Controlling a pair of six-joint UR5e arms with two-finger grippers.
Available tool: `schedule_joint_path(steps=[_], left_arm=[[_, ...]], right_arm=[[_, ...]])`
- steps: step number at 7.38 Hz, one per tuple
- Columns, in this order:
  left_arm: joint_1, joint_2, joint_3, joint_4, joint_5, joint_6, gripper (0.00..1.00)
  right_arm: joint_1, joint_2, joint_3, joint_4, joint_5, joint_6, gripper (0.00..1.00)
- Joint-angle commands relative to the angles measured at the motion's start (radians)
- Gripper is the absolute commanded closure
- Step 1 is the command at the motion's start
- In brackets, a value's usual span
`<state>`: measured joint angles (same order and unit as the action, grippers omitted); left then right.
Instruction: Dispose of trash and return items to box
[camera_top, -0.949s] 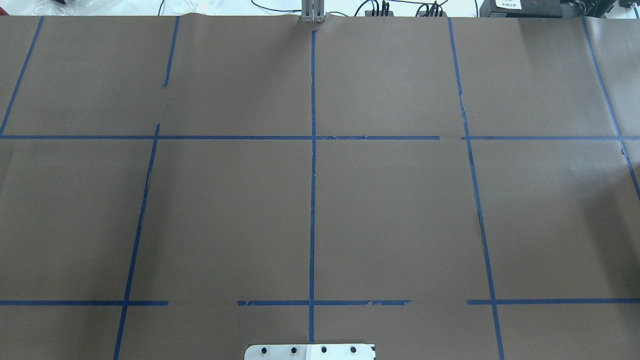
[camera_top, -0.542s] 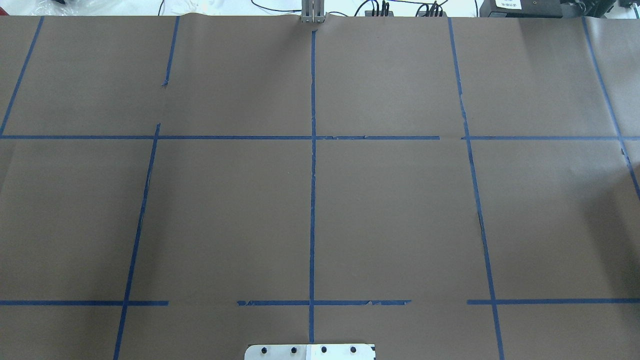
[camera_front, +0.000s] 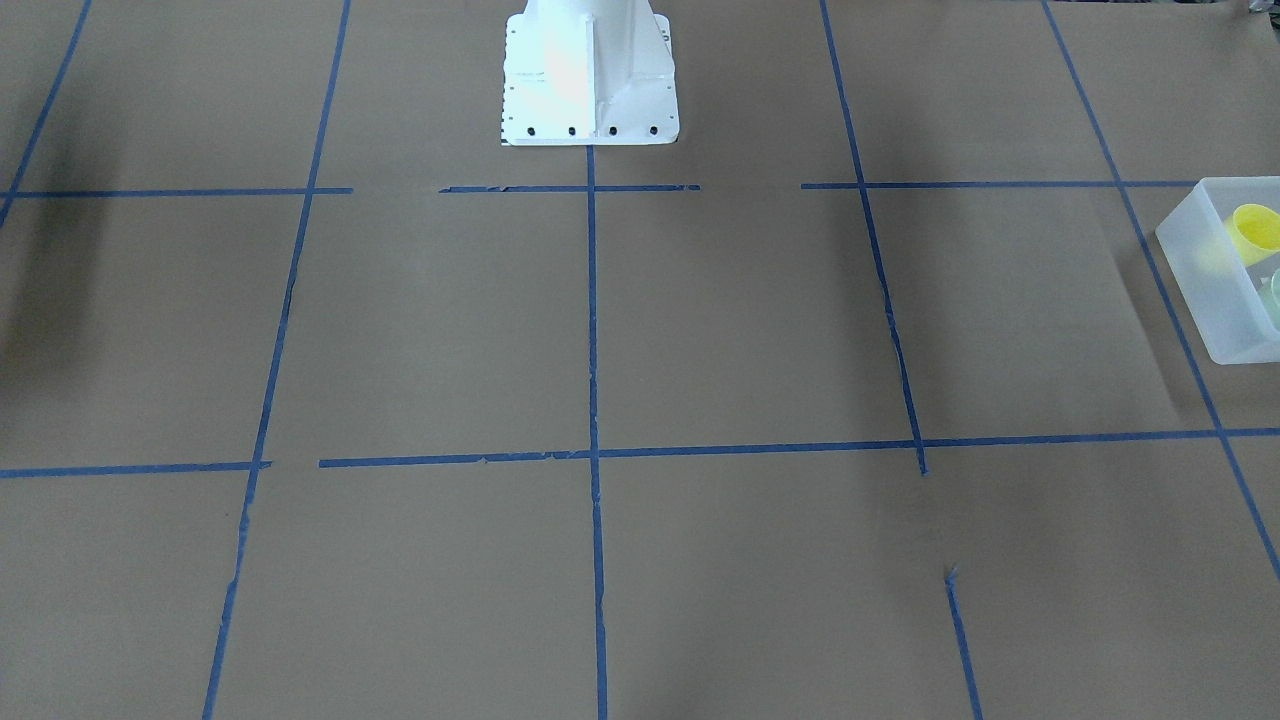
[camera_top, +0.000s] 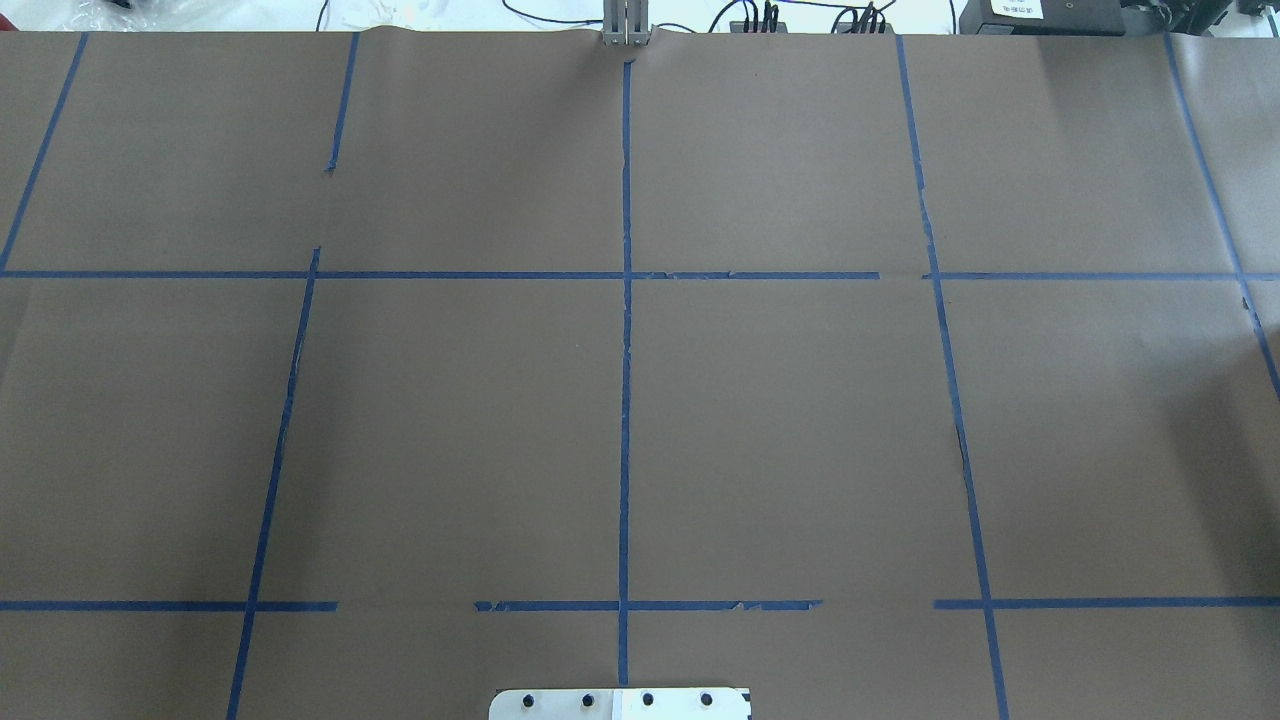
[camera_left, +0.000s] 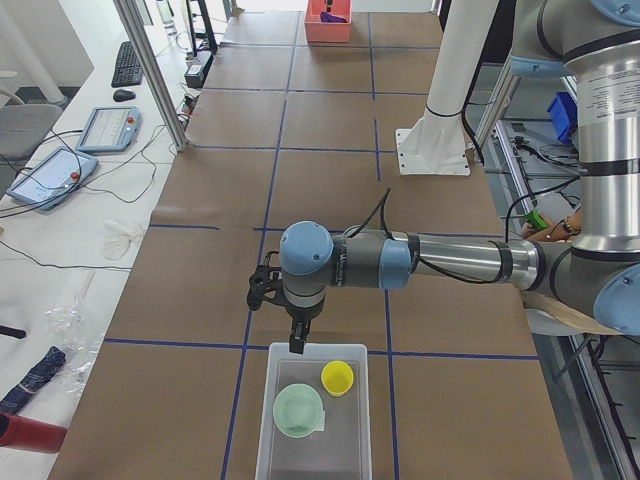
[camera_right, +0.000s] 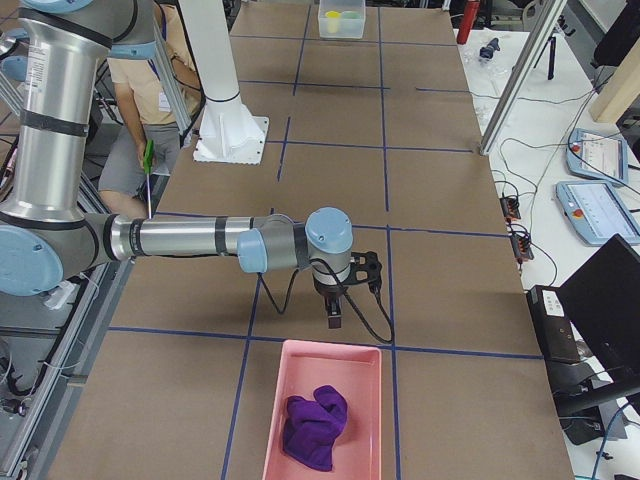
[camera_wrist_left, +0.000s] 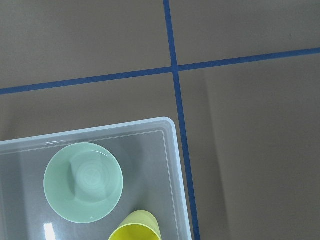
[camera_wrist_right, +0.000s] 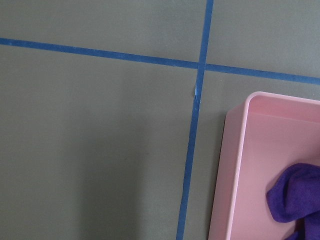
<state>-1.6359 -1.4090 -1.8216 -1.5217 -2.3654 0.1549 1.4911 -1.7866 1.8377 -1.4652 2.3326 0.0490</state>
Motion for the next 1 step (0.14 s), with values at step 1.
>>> schedule_joint_path(steps=[1], left_arm=[[0.001,-0.004,-0.001,0.0,0.0,0.0,0.0]], right_arm=[[0.0,0.0,0.0,-0.001,-0.001,0.0,0.0]])
